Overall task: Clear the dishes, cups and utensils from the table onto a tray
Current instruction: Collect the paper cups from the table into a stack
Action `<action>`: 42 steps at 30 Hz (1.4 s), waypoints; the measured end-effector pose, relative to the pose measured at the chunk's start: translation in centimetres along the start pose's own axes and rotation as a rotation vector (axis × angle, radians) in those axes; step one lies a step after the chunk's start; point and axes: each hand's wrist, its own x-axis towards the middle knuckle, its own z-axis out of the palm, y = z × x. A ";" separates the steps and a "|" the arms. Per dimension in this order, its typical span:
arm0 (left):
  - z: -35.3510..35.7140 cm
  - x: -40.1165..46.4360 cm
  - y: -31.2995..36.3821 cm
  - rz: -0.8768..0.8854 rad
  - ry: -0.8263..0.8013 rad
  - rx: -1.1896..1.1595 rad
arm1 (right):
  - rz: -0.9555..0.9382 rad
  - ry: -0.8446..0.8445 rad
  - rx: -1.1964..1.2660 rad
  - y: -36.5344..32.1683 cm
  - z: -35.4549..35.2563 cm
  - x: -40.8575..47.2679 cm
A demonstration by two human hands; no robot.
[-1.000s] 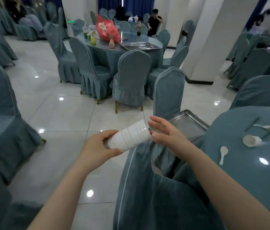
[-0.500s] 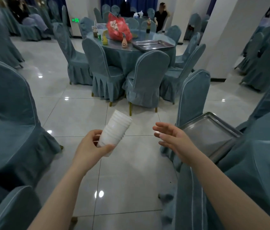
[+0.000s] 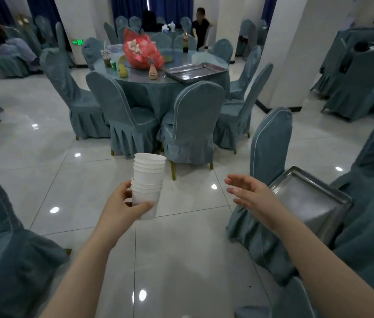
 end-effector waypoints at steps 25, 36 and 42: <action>40.0 32.4 16.2 0.328 -0.931 -0.034 | 0.255 1.259 -0.073 7.1 -27.0 5.0; 56.9 32.4 21.3 0.391 -1.141 -0.015 | 0.582 1.527 -0.094 13.4 -33.7 0.0; 67.2 29.8 23.3 0.393 -1.211 0.034 | 0.809 1.511 -0.212 18.3 -43.2 -3.0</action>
